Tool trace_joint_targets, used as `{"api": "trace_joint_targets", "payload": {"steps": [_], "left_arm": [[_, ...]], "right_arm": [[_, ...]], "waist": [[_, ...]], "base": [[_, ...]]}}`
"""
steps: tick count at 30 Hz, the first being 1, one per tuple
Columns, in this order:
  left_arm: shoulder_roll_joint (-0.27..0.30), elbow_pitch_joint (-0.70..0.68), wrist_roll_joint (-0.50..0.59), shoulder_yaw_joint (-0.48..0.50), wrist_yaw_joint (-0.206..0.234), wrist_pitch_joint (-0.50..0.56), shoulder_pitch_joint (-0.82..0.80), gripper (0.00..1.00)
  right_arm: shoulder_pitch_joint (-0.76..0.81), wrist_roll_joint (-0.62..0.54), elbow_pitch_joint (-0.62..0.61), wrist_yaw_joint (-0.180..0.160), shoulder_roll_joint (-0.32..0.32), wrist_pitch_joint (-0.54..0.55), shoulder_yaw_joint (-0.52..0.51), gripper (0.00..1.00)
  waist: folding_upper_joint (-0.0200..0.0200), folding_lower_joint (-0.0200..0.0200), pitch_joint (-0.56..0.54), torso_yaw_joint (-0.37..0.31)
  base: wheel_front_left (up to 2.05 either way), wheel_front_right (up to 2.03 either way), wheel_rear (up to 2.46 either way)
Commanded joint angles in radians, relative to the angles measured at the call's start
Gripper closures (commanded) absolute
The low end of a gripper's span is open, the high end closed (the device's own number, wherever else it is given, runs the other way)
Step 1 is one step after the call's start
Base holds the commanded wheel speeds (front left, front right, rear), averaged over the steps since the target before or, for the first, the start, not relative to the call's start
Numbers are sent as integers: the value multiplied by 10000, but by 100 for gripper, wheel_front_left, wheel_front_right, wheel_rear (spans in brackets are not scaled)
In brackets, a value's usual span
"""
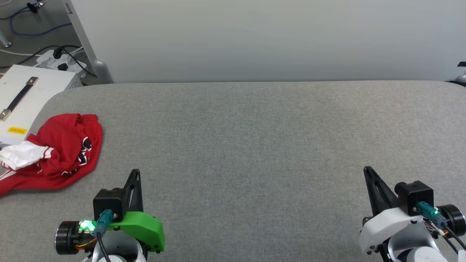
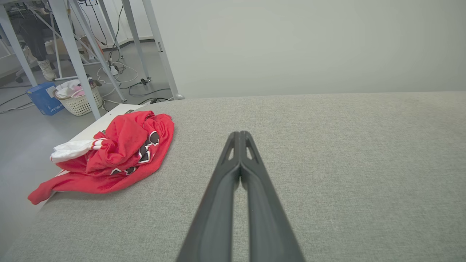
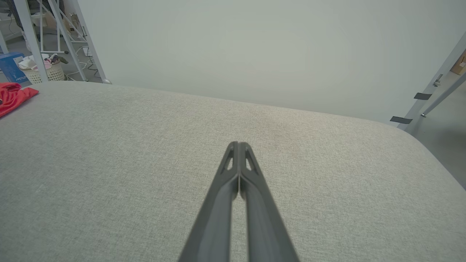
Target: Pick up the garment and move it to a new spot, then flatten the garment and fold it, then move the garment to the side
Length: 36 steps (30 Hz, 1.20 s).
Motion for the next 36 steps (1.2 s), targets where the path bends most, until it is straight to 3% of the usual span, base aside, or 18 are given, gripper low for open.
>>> {"api": "trace_joint_targets", "payload": {"steps": [1,26,27,36], "left_arm": [[-43,-22,95,5,41,-9,-139,100],[0,0,-1,0,1,-3,0,100],[2,2,-8,0,2,-8,4,0],[-1,-12,-75,-29,93,-144,-15,0]], "right_arm": [[-163,-97,-47,-7,1,28,12,100],[0,1,0,0,0,-3,-2,100],[4,8,4,0,0,-8,-7,0],[6,121,-13,0,0,-140,-95,0]], "waist": [[0,0,0,0],[0,0,0,0],[0,0,1,0],[0,0,11,-1]], "base": [[0,0,0],[0,0,0],[0,0,0],[0,0,0]]}}
